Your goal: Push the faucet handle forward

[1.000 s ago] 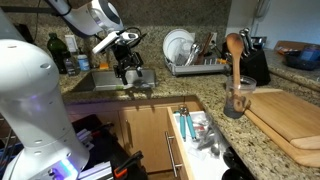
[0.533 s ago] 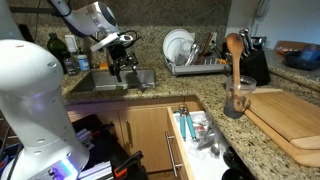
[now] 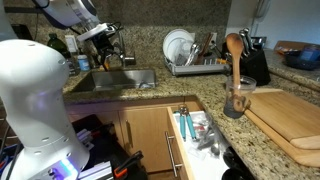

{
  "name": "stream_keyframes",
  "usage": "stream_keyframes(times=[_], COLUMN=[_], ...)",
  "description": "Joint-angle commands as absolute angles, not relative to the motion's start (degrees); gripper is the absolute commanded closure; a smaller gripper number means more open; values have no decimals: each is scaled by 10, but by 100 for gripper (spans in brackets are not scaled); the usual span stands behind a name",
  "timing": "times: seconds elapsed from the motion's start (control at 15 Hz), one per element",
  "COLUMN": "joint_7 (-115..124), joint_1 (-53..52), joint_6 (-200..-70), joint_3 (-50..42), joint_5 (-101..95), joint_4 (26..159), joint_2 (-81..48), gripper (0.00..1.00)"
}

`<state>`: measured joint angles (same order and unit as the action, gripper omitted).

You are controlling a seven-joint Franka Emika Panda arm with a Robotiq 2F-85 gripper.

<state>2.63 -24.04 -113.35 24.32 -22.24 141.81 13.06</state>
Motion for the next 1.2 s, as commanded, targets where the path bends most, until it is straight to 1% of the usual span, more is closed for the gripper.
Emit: stream_keyframes(times=[0.0,0.2,0.33,0.53,0.73,0.8,1.13], joint_7=[41,-30,-92,-216,-348,-279,-274], joint_1=[-232,-233,-233,-232,-226,-228,-218], joint_6=[-1125,-1224,-1255,-1288,-1295,-1285,-1282], joint_3=[248,227,217,193,163,183,178], joint_5=[-240,-229,-209,-148,-44,-89,-89], joint_4=[1423,1400,1360,1304,1242,1279,1261], joint_2=[129,97,74,63,29,64,49], gripper=[0,0,0,0,0,0,0])
